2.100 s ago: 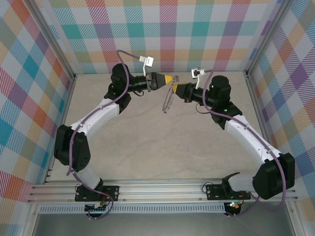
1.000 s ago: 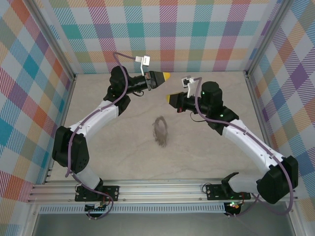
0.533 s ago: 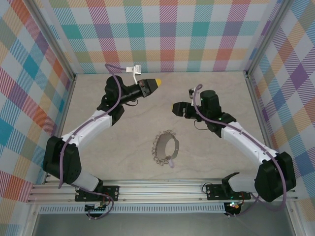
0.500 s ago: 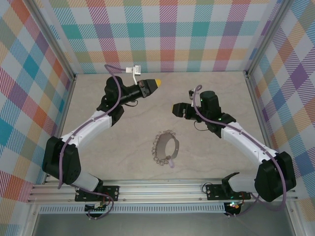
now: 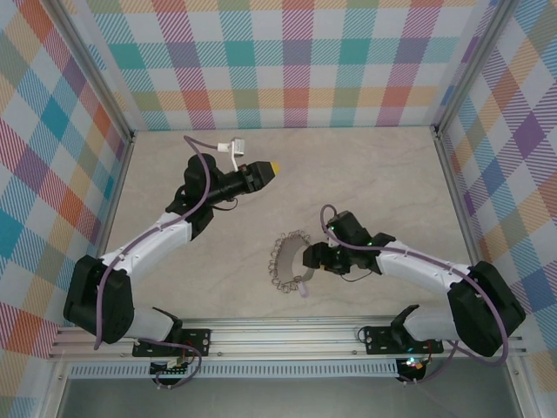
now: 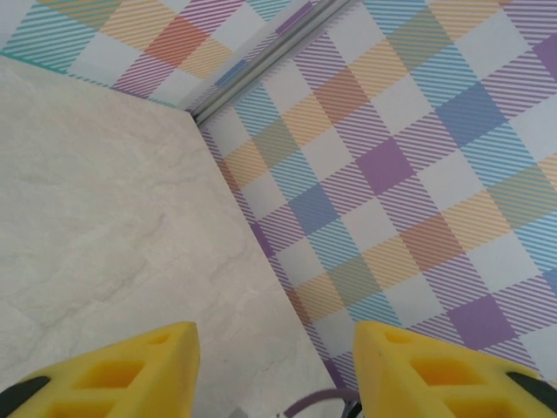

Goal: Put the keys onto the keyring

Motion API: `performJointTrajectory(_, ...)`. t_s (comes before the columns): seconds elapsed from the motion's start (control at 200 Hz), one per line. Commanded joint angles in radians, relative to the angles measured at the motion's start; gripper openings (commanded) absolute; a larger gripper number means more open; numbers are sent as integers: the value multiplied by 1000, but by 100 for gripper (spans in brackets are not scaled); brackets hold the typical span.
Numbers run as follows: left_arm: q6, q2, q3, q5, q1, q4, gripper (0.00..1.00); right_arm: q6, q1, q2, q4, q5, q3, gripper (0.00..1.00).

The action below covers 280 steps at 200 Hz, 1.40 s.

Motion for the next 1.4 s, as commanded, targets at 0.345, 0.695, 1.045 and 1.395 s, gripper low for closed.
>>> performJointTrajectory(0.345,77,-66,17,-34,6,-59,54,8,108,66,-30,-55,-12,53)
performJointTrajectory(0.695,98,-82,36,-35,6,-91,56,-22,169,236,-12,-96,80,45)
performJointTrajectory(1.045,116,-98,40,-43,7,-116,59,-38,189,306,-33,-82,137,8)
performJointTrajectory(1.395,193,-166,14,-106,6,-230,83,-114,152,176,-176,-55,332,0)
